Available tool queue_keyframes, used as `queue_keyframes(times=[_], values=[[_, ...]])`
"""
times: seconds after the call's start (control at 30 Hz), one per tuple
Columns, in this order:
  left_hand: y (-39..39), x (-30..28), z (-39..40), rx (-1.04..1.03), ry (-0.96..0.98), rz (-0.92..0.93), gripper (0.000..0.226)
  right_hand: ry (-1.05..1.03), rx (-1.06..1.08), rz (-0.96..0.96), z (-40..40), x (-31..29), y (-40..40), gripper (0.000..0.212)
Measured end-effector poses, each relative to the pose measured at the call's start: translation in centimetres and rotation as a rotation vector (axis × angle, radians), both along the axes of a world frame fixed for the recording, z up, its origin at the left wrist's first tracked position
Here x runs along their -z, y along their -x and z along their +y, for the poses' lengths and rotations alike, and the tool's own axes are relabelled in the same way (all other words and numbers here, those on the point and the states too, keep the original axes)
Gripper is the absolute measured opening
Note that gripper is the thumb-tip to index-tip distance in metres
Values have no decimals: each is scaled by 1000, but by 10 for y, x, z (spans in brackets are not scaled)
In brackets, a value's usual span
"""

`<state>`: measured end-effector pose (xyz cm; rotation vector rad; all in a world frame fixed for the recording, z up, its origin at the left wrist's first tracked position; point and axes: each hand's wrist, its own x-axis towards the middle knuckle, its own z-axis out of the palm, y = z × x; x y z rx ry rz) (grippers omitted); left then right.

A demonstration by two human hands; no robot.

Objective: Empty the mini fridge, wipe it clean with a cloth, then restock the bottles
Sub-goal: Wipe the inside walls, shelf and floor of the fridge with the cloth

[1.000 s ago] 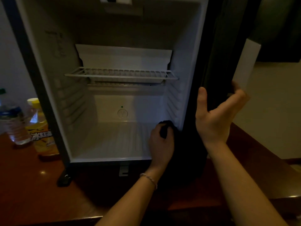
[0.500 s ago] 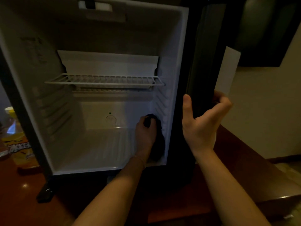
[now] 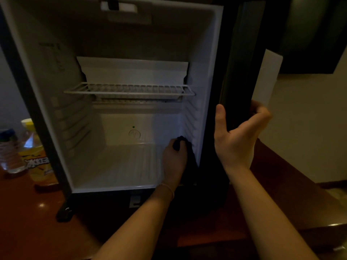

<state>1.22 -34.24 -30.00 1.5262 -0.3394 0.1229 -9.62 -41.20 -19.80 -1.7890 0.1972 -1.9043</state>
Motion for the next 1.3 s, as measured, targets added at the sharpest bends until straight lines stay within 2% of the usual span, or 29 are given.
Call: queue_keyframes(times=[0.1,0.33,0.57,0.67,0.8,1.0,1.13,1.3], values=[[22,3,8,-1,-3,-60,16,10,-5,-20,1,0,1,48],[45,11,16,-4,13,-143,15,5,-7,-26,-1,1,-1,48],[29,-8,12,-6,44,-134,15,-5,-17,-8,-3,3,-2,49],[7,-14,4,-19,68,-71,11,0,-25,1,-5,4,-2,48],[-32,-21,-10,-66,0,-54,8,-9,-45,28,-7,5,-1,49],[-74,-17,-25,-58,-77,-23,25,12,-36,36,-8,7,-3,49],[-79,-12,-27,-41,-156,32,29,14,-45,44,-7,7,-2,48],[-50,-14,-16,-46,-207,32,28,15,-12,15,-5,5,-1,49]])
